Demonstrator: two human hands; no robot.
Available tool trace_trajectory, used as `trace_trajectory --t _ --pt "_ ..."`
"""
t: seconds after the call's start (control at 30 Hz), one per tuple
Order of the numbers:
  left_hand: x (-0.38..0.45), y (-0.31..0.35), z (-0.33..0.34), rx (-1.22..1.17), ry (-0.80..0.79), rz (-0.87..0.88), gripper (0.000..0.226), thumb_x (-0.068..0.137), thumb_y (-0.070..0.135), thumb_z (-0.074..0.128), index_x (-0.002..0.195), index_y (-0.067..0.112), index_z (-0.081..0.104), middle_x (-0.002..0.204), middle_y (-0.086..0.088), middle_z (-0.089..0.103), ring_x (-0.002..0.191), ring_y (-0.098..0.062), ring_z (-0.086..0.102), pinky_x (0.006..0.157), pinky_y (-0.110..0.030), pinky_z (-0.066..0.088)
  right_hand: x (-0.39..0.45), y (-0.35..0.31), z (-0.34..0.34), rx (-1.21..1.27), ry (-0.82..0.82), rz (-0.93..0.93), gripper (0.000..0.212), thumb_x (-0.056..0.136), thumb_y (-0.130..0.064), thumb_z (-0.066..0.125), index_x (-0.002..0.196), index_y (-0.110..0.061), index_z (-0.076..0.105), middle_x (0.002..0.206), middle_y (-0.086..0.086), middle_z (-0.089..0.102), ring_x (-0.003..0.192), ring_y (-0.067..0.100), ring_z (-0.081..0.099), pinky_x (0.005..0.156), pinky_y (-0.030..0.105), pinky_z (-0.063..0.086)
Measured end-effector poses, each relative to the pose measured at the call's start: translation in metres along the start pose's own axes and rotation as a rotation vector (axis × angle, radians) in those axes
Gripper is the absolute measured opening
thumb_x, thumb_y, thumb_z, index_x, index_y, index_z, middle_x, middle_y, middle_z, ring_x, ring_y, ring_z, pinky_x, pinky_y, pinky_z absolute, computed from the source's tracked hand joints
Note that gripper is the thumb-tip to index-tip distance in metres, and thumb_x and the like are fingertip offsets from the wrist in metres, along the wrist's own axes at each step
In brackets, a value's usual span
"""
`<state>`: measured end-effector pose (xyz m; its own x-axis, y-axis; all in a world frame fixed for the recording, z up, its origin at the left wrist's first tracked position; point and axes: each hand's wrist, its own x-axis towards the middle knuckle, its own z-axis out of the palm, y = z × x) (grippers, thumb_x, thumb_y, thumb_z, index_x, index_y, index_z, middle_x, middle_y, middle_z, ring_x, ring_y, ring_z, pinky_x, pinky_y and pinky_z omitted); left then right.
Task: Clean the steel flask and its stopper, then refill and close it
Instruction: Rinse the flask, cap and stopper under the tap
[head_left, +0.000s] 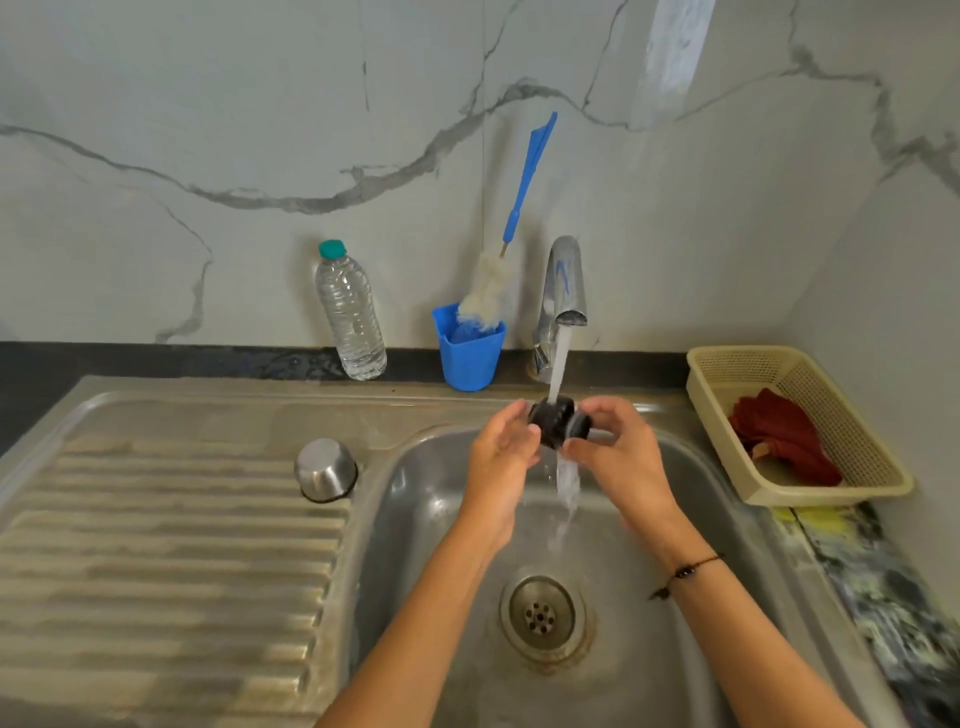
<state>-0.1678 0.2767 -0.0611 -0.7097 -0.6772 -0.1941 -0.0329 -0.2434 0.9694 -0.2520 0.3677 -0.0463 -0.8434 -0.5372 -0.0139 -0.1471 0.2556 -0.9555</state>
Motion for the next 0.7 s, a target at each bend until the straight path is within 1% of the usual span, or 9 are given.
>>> trace_trajectory --t 0.1,0.17,0.23,0.3,0.37,0.43,0.5,0.6,0.7 --pt "0.002 0.006 0.004 -0.019 -0.031 -0.063 0.034 0.097 0.019 0.052 0.131 0.019 0.051 0.124 -0.002 0.061 0.113 -0.014 0.058 0.098 -0.031 0.047 -0.005 0.006 -0.001 0.238 -0.012 0.077 0.041 0.074 0.013 0.063 0.104 -0.014 0.053 0.103 -0.001 0.063 0.095 0.013 0.062 0.072 0.023 0.050" --pt "0.002 0.010 0.008 0.047 -0.020 -0.077 0.022 0.098 0.019 0.050 0.118 0.022 0.059 0.115 0.000 0.064 0.107 -0.014 0.060 0.088 -0.026 0.050 -0.008 0.007 0.001 0.308 -0.047 0.094 0.038 0.075 0.015 0.060 0.102 -0.012 0.052 0.103 0.003 0.064 0.094 0.017 0.063 0.069 0.024 0.048" --pt "0.003 0.013 0.010 0.077 0.037 -0.036 0.020 0.097 0.016 0.050 0.110 0.027 0.060 0.107 0.006 0.064 0.101 -0.009 0.060 0.080 -0.020 0.048 -0.006 0.005 0.002 0.415 -0.084 0.145 0.030 0.081 0.008 0.058 0.103 -0.012 0.052 0.106 0.010 0.064 0.095 0.022 0.063 0.073 0.029 0.049" --pt "0.004 0.016 0.011 0.107 0.072 0.014 0.024 0.098 0.014 0.048 0.111 0.031 0.058 0.106 0.010 0.062 0.101 -0.006 0.059 0.080 -0.019 0.049 -0.001 0.000 0.005 0.519 -0.113 0.183 0.021 0.090 -0.007 0.055 0.110 -0.013 0.050 0.107 0.011 0.063 0.096 0.025 0.064 0.079 0.033 0.052" --pt "0.002 0.019 0.013 0.190 0.044 0.035 0.031 0.100 0.015 0.045 0.125 0.030 0.054 0.119 0.008 0.058 0.108 -0.008 0.056 0.088 -0.025 0.051 0.006 -0.007 0.010 0.436 -0.102 0.197 0.019 0.097 -0.022 0.046 0.113 -0.016 0.052 0.106 0.009 0.061 0.096 0.023 0.063 0.080 0.035 0.054" --pt "0.003 0.019 0.012 0.317 0.010 0.053 0.039 0.101 0.018 0.043 0.139 0.027 0.044 0.133 0.003 0.051 0.119 -0.011 0.050 0.101 -0.029 0.043 0.010 -0.014 0.017 0.308 -0.081 0.185 0.023 0.099 -0.027 0.039 0.108 -0.014 0.056 0.103 0.010 0.061 0.089 0.021 0.060 0.075 0.034 0.053" --pt "0.005 0.018 0.008 0.423 -0.013 0.095 0.044 0.100 0.023 0.044 0.144 0.025 0.037 0.138 0.002 0.048 0.120 -0.010 0.047 0.101 -0.026 0.039 0.015 -0.018 0.022 0.284 -0.068 0.180 0.026 0.099 -0.027 0.037 0.103 -0.011 0.057 0.098 0.012 0.060 0.080 0.020 0.055 0.067 0.031 0.048" --pt "0.004 0.014 0.001 0.563 -0.011 0.215 0.048 0.098 0.026 0.049 0.145 0.021 0.037 0.137 0.001 0.050 0.123 -0.011 0.047 0.104 -0.028 0.040 0.017 -0.021 0.028 0.314 -0.031 0.178 0.023 0.098 -0.024 0.038 0.092 -0.008 0.053 0.089 0.011 0.055 0.076 0.018 0.050 0.062 0.029 0.044" --pt "-0.001 0.012 0.001 0.617 0.030 0.403 0.042 0.095 0.017 0.056 0.136 0.019 0.047 0.119 0.008 0.052 0.117 -0.011 0.048 0.099 -0.027 0.042 0.022 -0.028 0.033 0.436 0.020 0.256 0.020 0.097 -0.019 0.039 0.084 -0.010 0.051 0.084 0.009 0.053 0.076 0.020 0.052 0.063 0.032 0.045"
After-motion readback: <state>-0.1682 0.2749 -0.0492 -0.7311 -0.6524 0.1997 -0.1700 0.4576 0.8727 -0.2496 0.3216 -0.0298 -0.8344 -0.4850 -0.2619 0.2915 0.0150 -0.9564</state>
